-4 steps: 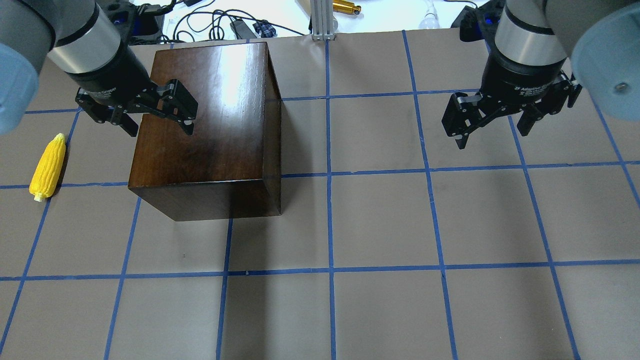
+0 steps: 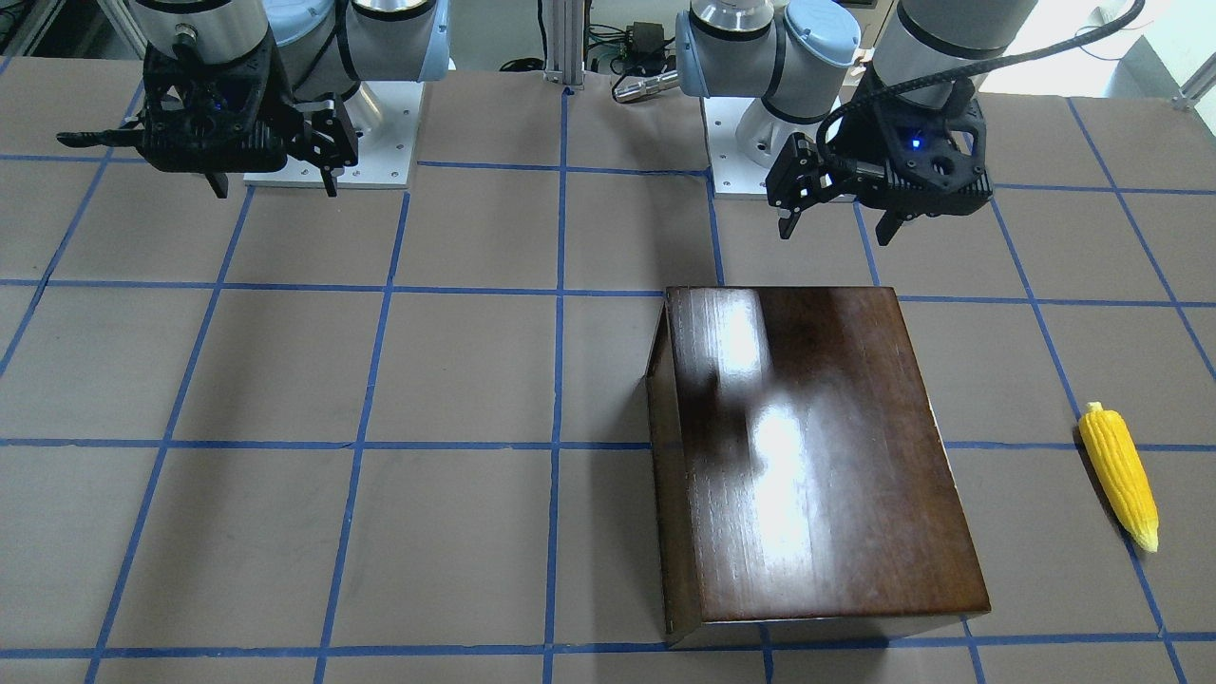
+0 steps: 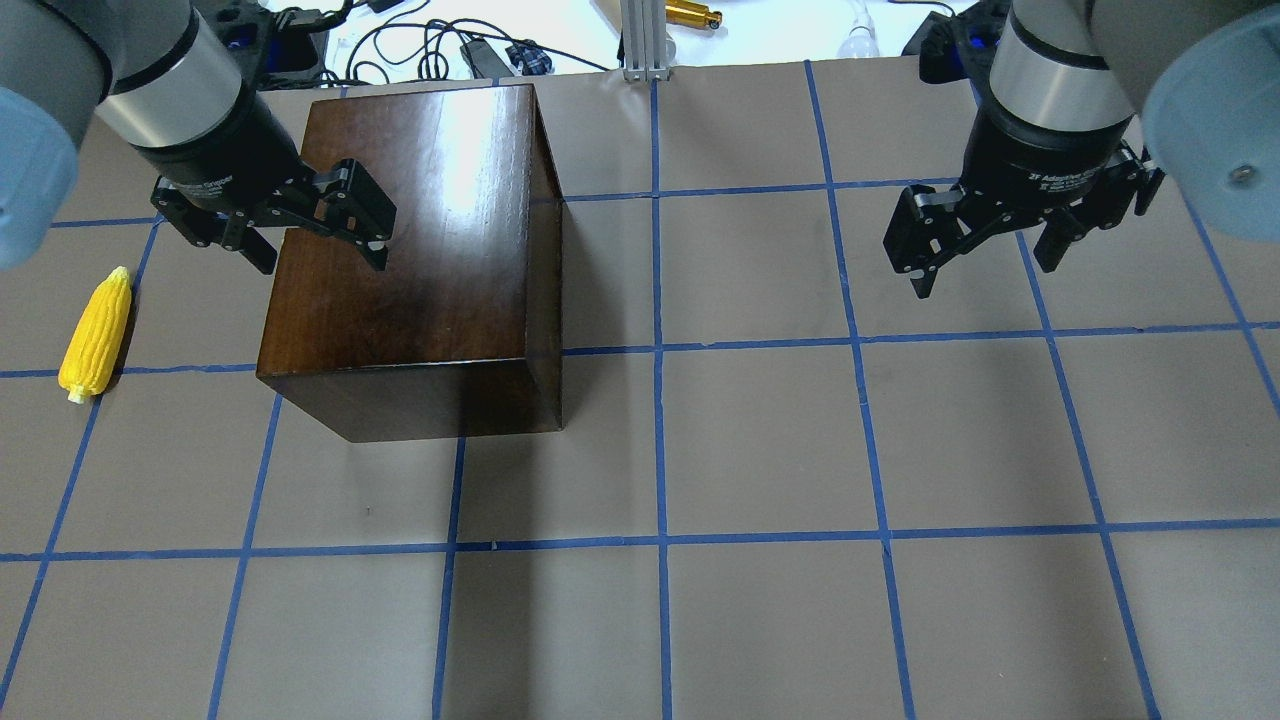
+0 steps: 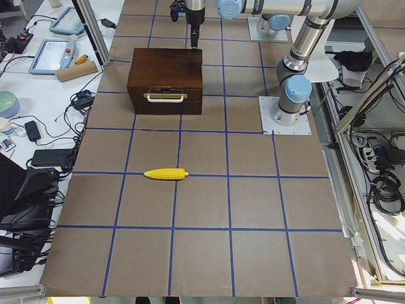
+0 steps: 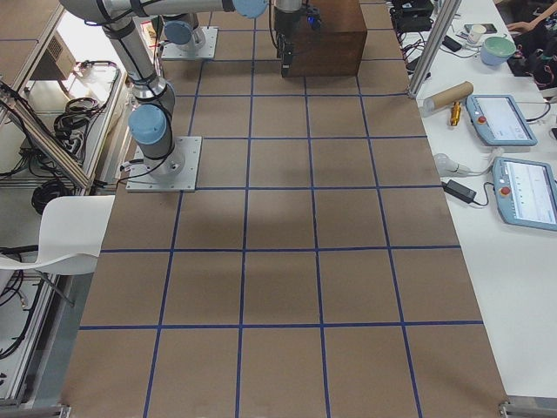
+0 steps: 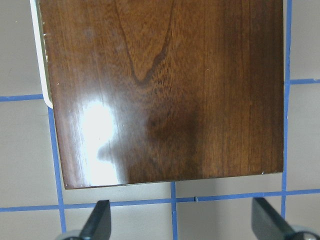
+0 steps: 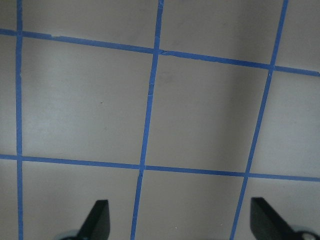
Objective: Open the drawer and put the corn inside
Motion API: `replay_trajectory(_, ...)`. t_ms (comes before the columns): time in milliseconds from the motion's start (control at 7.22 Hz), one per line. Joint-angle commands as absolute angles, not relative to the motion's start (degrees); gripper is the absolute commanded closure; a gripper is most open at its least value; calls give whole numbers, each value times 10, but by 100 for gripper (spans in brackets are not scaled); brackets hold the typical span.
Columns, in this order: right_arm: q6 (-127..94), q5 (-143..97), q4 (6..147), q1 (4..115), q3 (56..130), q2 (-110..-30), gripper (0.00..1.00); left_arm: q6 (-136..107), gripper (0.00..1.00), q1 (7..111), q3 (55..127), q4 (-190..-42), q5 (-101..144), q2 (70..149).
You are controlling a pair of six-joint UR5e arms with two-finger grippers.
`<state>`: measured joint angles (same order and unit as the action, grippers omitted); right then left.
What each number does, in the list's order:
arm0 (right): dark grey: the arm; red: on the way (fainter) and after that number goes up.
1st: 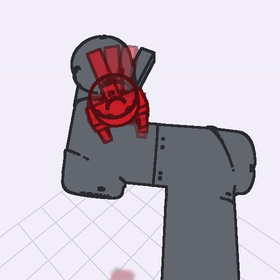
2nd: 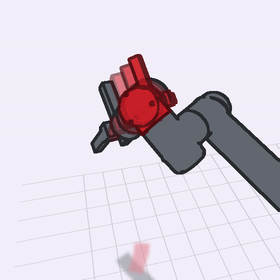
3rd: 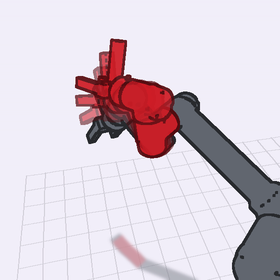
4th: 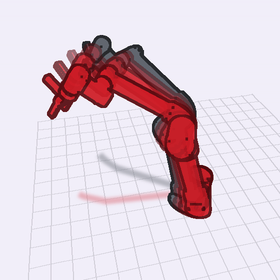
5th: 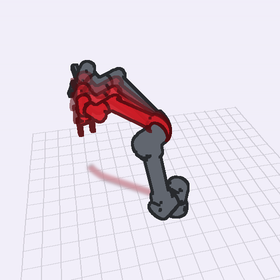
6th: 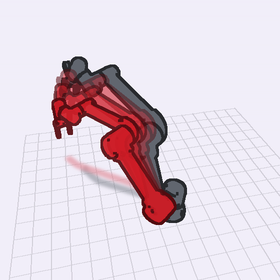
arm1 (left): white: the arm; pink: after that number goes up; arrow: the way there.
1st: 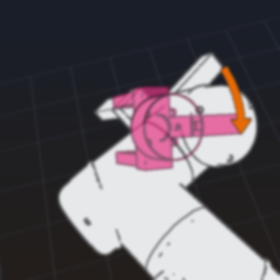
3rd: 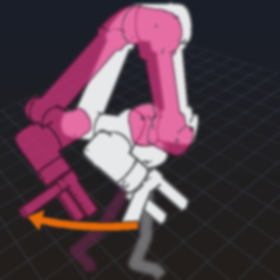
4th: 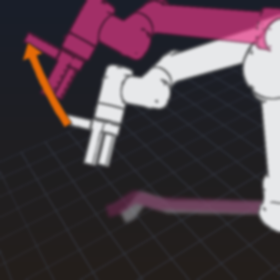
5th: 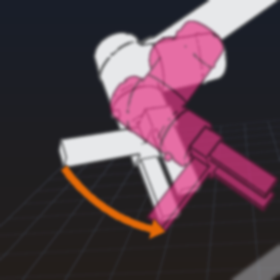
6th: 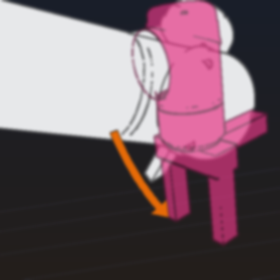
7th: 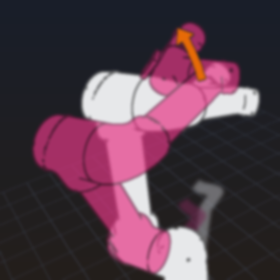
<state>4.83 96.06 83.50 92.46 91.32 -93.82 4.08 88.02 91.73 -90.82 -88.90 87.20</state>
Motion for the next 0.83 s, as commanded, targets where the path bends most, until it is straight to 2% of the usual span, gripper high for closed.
replay_trajectory(0, 48, 961, 835, 925, 913, -938, 0, 46, 0, 880, 918, -909, -889, 871)
replay_trajectory(692, 48, 960, 835, 925, 913, -939, 0, 42, 0, 878, 920, -913, -889, 869)
